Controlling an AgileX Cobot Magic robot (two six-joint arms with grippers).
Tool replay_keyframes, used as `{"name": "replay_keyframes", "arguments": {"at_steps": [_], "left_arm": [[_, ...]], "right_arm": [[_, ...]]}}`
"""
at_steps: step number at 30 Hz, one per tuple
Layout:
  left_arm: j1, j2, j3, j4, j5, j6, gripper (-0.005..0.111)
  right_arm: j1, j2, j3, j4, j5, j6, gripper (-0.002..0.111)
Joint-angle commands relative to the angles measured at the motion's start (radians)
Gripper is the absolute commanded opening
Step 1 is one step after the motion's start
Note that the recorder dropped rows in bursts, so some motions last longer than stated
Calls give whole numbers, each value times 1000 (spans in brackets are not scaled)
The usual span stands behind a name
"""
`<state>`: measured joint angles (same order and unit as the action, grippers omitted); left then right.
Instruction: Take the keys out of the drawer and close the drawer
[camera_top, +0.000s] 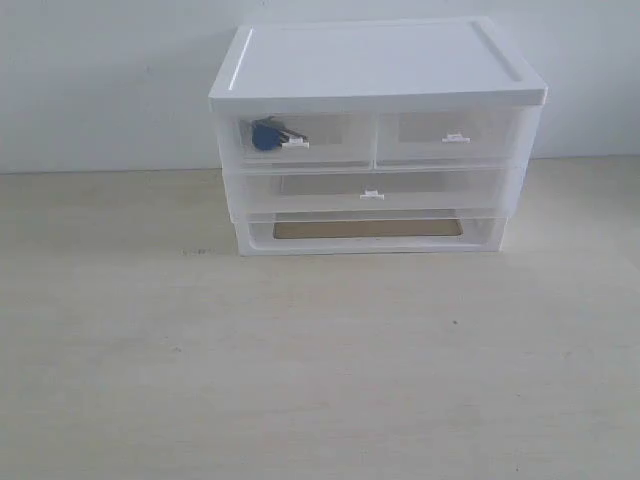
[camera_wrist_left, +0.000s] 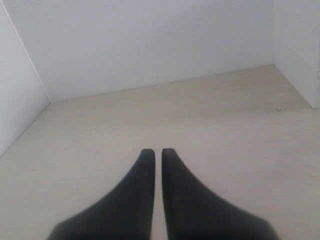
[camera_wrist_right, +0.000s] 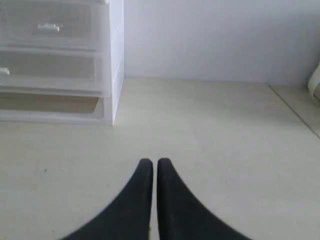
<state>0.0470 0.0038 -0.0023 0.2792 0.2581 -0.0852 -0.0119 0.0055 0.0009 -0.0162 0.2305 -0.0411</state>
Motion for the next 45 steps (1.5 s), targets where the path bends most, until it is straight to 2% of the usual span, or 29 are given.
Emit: {"name": "replay_keyframes", "arguments": {"at_steps": [1, 3, 6, 12, 19, 23, 28, 31, 35, 37, 41, 45], "left_arm": [[2, -4, 2, 9, -8, 10, 4], [2, -4, 2, 33, -56, 23, 4], [2, -4, 2, 26, -195, 21, 4], [2, -4, 2, 26, -557, -8, 4], [2, -4, 2, 26, -895, -68, 4], [2, -4, 2, -13, -1030, -187, 4], [2, -4, -3, 14, -1017, -394, 4], [2, -4, -66, 116, -954, -476, 4], [2, 70, -173, 310, -950, -633, 4], [2, 126, -214, 358, -950, -646, 4], [2, 278, -279, 353, -957, -646, 4], [2, 444, -300, 368, -1037, -652, 4]], "right_arm": [[-7, -5, -1, 1, -119, -1, 1], [-7, -5, -1, 1, -190, -1, 1], [-7, -5, -1, 1, -287, -1, 1], [-7, -5, -1, 1, -519, 22, 1], [-7, -5, -1, 1, -757, 303, 1], [-7, -5, -1, -14, -867, 363, 1], [-7, -5, -23, -126, -836, 462, 1], [-7, -5, -97, -212, -808, 541, 1], [-7, 69, -218, -312, -760, 647, 1], [-7, 131, -272, -336, -754, 664, 1], [-7, 294, -371, -376, -722, 675, 1], [-7, 466, -414, -443, -723, 751, 1]]}}
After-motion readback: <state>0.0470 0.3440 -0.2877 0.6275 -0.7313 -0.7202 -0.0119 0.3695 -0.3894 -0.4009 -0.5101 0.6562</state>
